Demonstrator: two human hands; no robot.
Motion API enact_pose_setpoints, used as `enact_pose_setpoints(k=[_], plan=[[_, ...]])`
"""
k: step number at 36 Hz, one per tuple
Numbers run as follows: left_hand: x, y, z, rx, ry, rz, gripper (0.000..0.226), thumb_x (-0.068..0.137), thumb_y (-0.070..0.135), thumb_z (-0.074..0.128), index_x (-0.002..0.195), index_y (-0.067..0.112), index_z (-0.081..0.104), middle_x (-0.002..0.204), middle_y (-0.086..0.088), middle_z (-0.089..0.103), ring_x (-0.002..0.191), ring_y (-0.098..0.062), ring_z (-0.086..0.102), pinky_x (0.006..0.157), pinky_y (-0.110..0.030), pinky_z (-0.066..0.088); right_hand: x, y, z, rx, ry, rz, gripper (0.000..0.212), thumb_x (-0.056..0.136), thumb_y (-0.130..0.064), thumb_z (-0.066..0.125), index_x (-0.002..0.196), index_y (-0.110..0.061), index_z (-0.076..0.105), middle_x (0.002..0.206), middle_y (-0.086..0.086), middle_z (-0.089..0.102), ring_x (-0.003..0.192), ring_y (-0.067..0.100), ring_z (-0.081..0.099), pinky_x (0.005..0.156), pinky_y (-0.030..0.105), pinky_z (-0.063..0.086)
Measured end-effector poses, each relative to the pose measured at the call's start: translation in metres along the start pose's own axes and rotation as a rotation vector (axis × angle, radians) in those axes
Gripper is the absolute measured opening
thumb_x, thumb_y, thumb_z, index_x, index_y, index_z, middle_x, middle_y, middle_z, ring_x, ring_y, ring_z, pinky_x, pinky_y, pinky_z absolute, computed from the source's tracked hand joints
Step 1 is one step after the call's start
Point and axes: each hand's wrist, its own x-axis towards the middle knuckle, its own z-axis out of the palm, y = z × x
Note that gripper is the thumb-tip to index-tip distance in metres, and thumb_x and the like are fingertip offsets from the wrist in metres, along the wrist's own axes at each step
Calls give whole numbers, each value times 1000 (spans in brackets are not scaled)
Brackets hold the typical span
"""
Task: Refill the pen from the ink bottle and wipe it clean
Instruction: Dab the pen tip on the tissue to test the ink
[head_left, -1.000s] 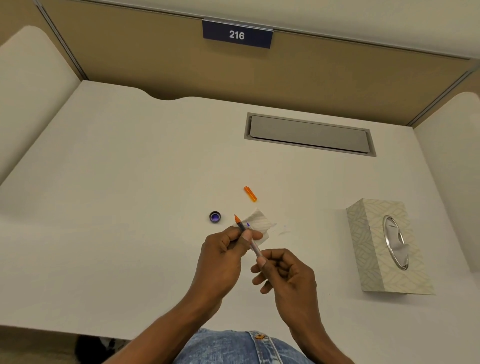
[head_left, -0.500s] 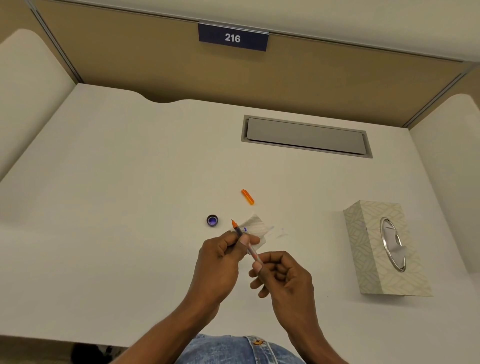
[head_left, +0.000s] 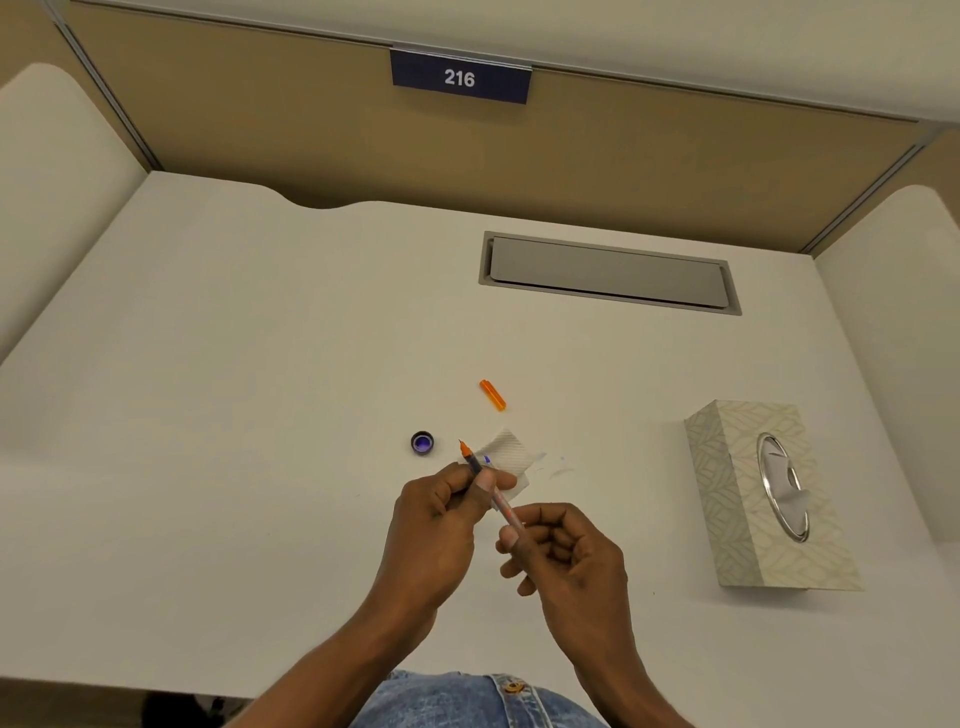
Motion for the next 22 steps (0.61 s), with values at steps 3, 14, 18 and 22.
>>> enact_pose_setpoints(k=[3, 14, 18, 22], plan=[[0, 0, 0, -8, -2, -19, 24, 106, 34, 59, 99, 39, 82, 100, 36, 77, 107, 6, 72, 80, -7, 49, 1, 2, 0, -13, 13, -6, 25, 85, -19, 87, 104, -20, 72, 82, 5, 79, 69, 23, 77, 60, 30, 61], [-2, 3, -1, -34, -18, -27, 26, 107, 32, 58, 102, 36, 83, 118, 20, 79, 116, -3, 71, 85, -9, 45, 1, 3, 0, 42, -50, -3, 10, 103, -12, 63, 105, -11, 73, 85, 8, 82, 69, 30, 75, 60, 32, 60], [-3, 3, -1, -21, -19, -21, 25, 106, 33, 58, 105, 34, 83, 124, 13, 79, 119, -8, 71, 86, -11, 46, 0, 3, 1, 41, -30, 8, 14, 95, -20, 74, 109, -17, 72, 85, 7, 81, 69, 26, 76, 60, 31, 61], [-3, 3, 0, -14, -16, -21, 25, 106, 32, 59, 97, 39, 81, 119, 17, 78, 116, -8, 72, 83, -10, 47, 1, 4, 1, -3, -6, 0, 23, 86, -21, 85, 105, -20, 72, 83, 6, 79, 69, 24, 77, 60, 30, 62]])
